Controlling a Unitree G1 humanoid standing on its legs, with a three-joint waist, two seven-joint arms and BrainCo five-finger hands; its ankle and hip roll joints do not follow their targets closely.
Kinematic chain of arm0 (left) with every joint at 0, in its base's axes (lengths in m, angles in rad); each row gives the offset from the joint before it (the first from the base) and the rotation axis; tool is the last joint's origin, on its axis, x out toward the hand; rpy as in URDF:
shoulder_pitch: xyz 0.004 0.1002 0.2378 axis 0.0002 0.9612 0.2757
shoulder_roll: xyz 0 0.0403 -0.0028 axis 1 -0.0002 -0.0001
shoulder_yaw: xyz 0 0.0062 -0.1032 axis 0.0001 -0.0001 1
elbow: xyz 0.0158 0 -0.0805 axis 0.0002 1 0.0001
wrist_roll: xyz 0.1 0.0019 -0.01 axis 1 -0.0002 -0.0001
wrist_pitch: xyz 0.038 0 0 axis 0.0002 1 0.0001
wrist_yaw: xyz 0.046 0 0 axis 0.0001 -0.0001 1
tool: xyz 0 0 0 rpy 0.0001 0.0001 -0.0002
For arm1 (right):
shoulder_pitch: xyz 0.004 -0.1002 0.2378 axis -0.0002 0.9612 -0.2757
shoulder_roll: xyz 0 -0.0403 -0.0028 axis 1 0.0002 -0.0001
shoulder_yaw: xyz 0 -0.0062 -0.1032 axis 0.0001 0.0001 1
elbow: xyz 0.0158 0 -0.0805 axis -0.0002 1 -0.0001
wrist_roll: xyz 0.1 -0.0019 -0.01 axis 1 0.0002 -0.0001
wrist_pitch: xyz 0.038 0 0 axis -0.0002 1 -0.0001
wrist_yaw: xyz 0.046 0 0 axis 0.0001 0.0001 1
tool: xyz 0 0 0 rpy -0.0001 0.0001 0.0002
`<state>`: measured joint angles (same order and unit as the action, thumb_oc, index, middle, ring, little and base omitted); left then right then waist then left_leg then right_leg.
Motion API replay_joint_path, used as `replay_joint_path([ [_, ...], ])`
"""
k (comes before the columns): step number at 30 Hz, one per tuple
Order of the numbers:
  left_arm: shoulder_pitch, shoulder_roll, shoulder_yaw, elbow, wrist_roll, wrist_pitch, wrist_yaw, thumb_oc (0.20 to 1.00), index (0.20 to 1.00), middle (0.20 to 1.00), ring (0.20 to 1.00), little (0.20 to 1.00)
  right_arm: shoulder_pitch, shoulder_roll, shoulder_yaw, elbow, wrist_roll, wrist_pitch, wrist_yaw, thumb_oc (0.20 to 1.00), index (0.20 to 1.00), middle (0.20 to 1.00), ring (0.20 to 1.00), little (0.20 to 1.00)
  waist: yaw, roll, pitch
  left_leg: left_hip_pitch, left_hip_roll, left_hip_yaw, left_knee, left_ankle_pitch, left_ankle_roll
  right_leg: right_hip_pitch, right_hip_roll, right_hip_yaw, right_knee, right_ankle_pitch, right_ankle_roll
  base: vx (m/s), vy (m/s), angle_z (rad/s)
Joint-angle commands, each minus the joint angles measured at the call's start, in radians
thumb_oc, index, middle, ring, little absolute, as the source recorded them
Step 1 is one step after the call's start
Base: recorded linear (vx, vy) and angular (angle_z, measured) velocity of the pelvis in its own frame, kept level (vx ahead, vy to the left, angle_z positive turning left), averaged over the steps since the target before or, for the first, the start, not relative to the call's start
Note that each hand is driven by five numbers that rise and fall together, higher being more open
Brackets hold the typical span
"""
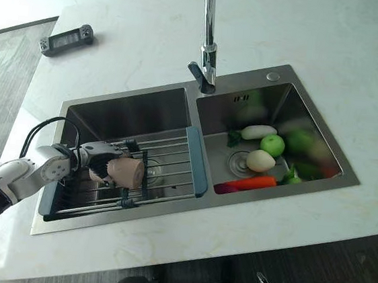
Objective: Place the dishes in the dishwasher.
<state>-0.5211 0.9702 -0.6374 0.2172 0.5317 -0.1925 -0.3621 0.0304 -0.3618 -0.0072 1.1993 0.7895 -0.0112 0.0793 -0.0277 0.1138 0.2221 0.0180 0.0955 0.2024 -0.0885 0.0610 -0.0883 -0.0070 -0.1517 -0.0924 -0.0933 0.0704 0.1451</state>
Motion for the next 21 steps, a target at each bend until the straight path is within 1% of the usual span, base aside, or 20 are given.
replay_joint_path([
  [1,0.036,0.026,-0.084,0.102,0.079,0.005,-0.056,0.2,0.2,0.2,0.2,0.2,-0.051,-0.002,0.034,0.01,0.033,-0.028,0.004,1.0,1.0,1.0,1.0,1.0,-0.028,-0.042,0.01,-0.004,0.007,-0.091,0.001,-0.1,-0.021,0.005,-0.073,-0.027,0.006,-0.034,0.109,0.0,0.0,0.0],
  [8,0.039,0.035,-0.078,0.102,0.067,0.002,-0.054,0.2,0.2,0.2,0.2,0.2,-0.049,0.003,0.037,0.0,0.041,-0.022,-0.004,1.0,1.0,1.0,1.0,1.0,-0.025,-0.045,0.004,0.0,0.008,-0.092,0.001,-0.102,-0.02,0.008,-0.071,-0.03,0.006,-0.035,0.109,0.0,0.0,0.0],
  [11,0.044,0.033,-0.072,0.103,0.041,-0.013,-0.013,0.2,0.2,0.2,0.2,0.2,-0.046,0.008,0.033,0.002,0.041,-0.024,-0.006,1.0,1.0,1.0,1.0,1.0,-0.024,-0.046,0.001,0.001,0.007,-0.092,0.001,-0.104,-0.02,0.01,-0.071,-0.031,0.006,-0.036,0.11,0.0,0.0,0.0],
  [12,0.044,0.031,-0.071,0.103,0.03,-0.015,0.008,0.2,0.2,0.2,0.2,0.2,-0.046,0.009,0.033,0.002,0.042,-0.025,-0.006,1.0,1.0,1.0,1.0,1.0,-0.024,-0.047,0.001,0.001,0.007,-0.092,0.001,-0.104,-0.02,0.01,-0.071,-0.031,0.006,-0.036,0.109,0.0,0.0,0.0],
  [13,0.047,0.031,-0.065,0.1,0.007,-0.022,0.051,0.2,0.2,0.2,0.2,0.2,-0.045,0.01,0.034,0.002,0.045,-0.026,-0.007,1.0,1.0,1.0,1.0,1.0,-0.023,-0.048,0.0,0.002,0.006,-0.091,0.001,-0.105,-0.019,0.011,-0.071,-0.031,0.006,-0.036,0.109,-0.03,-0.018,0.0],
  [14,0.033,0.033,-0.025,0.058,-0.082,-0.059,0.176,0.2,0.2,0.2,0.2,0.2,-0.036,0.019,0.033,-0.005,0.052,-0.031,-0.016,1.0,1.0,1.0,1.0,1.0,-0.017,-0.051,-0.005,0.005,0.007,-0.088,0.001,-0.106,-0.019,0.015,-0.073,-0.033,0.006,-0.037,0.108,-0.04,-0.015,0.0],
  [15,0.029,0.035,-0.006,0.037,-0.101,-0.075,0.209,0.2,0.2,0.2,0.2,0.2,-0.032,0.022,0.031,-0.006,0.054,-0.034,-0.016,1.0,1.0,1.0,1.0,1.0,-0.015,-0.052,-0.006,0.005,0.007,-0.088,0.001,-0.107,-0.019,0.017,-0.074,-0.034,0.006,-0.036,0.107,-0.04,-0.019,0.0],
  [16,0.025,0.029,0.042,-0.023,-0.122,-0.086,0.27,0.2,0.2,0.2,0.2,0.2,-0.023,0.032,0.027,-0.005,0.057,-0.04,-0.018,1.0,1.0,1.0,1.0,1.0,-0.007,-0.055,-0.011,0.009,0.007,-0.088,0.001,-0.108,-0.019,0.022,-0.076,-0.04,0.006,-0.037,0.105,-0.01,-0.069,0.0],
  [17,0.066,-0.008,0.2,-0.153,-0.174,-0.093,0.389,0.2,0.2,0.2,0.2,0.2,0.013,0.074,0.016,-0.004,0.065,-0.072,-0.029,1.0,1.0,1.0,1.0,1.0,0.014,-0.065,-0.03,0.022,0.005,-0.092,0.001,-0.114,-0.016,0.044,-0.079,-0.057,0.006,-0.043,0.102,0.0,-0.079,0.0],
  [19,0.13,-0.052,0.313,-0.235,-0.147,-0.129,0.467,0.2,0.2,0.2,0.2,0.2,0.032,0.106,0.012,-0.008,0.062,-0.092,-0.044,1.0,1.0,1.0,1.0,1.0,0.025,-0.071,-0.042,0.034,0.003,-0.098,0.001,-0.119,-0.014,0.062,-0.08,-0.065,0.006,-0.05,0.098,-0.01,-0.058,0.1],
  [20,0.184,-0.093,0.423,-0.331,-0.099,-0.13,0.522,0.2,0.2,0.2,0.2,0.2,0.046,0.134,0.006,-0.011,0.059,-0.107,-0.061,1.0,1.0,1.0,1.0,1.0,0.036,-0.076,-0.057,0.048,0.001,-0.104,0.001,-0.125,-0.013,0.082,-0.081,-0.076,0.006,-0.06,0.095,-0.03,-0.032,0.21],
  [21,0.202,-0.102,0.476,-0.375,-0.073,-0.119,0.575,0.2,0.2,0.2,0.2,0.2,0.056,0.146,0.004,-0.006,0.057,-0.115,-0.065,1.0,1.0,1.0,1.0,1.0,0.043,-0.077,-0.069,0.054,0.0,-0.107,0.001,-0.128,-0.012,0.093,-0.08,-0.081,0.006,-0.066,0.093,-0.01,-0.04,0.21],
])
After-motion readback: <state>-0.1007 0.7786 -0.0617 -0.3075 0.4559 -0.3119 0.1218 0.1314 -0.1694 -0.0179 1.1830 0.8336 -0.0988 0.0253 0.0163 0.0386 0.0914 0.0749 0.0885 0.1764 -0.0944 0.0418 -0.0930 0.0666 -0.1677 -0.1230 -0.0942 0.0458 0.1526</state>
